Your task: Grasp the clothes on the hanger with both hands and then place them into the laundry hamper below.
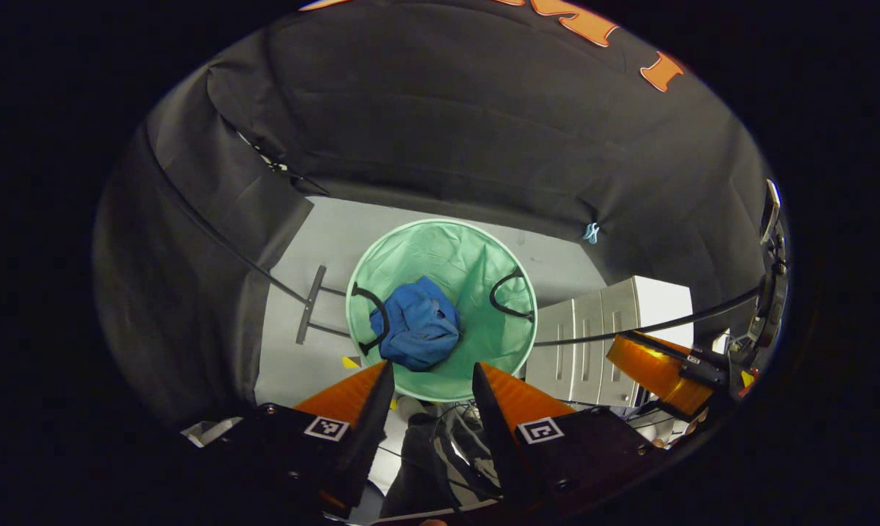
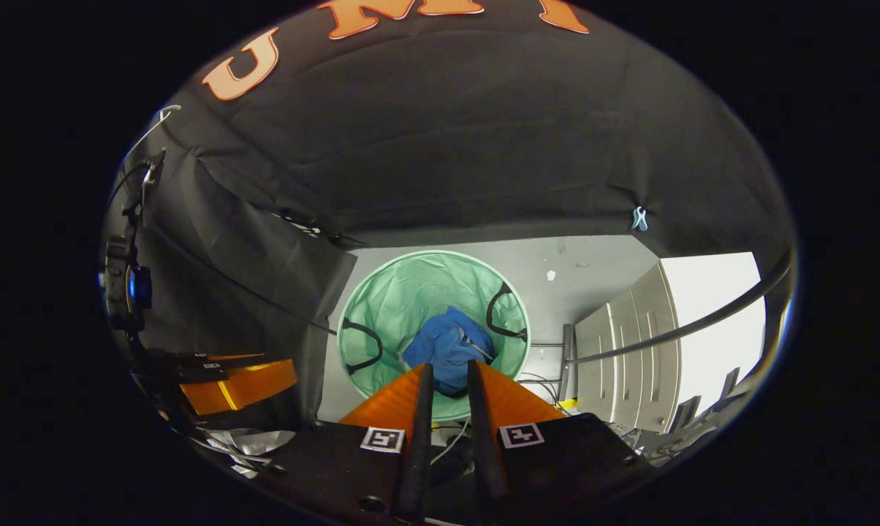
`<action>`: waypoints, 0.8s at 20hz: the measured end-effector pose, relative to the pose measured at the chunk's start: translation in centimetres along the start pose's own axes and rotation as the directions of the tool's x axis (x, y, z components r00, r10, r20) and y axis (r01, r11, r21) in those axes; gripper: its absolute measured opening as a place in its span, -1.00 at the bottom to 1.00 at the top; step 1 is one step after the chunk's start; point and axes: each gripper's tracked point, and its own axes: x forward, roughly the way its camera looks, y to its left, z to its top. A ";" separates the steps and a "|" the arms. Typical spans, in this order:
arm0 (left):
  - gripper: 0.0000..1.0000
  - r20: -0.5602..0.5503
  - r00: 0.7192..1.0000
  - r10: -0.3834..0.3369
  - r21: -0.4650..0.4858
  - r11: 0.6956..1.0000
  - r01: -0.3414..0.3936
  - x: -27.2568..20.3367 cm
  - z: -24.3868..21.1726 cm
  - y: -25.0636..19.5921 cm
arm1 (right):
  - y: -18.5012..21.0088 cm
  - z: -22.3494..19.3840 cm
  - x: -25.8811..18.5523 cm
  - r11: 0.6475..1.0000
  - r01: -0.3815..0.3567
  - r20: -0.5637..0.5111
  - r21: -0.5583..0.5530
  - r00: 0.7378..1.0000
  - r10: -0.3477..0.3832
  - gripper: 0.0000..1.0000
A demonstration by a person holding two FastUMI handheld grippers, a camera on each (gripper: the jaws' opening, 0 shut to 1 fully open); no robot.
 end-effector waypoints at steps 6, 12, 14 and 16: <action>0.45 0.035 0.999 0.037 -0.045 0.998 -0.035 -1.0 -1.2 0.4 | -0.4 -0.8 -1.0 0.999 -0.039 0.007 -0.015 0.999 0.039 0.18; 0.62 0.061 0.997 0.052 -0.107 0.993 -0.045 -2.7 -2.8 -1.3 | -2.7 -1.2 -2.9 0.998 -0.044 0.009 -0.036 0.999 0.044 0.28; 0.73 0.075 0.995 0.063 -0.092 0.994 -0.056 -3.0 -3.3 -2.3 | -3.7 -1.0 -3.8 0.998 -0.037 0.024 -0.046 0.999 0.038 0.64; 0.76 0.084 0.994 0.065 -0.077 0.995 -0.059 -3.5 -3.9 -3.4 | -5.1 -0.3 -5.1 0.998 -0.016 0.067 -0.060 0.998 0.020 0.89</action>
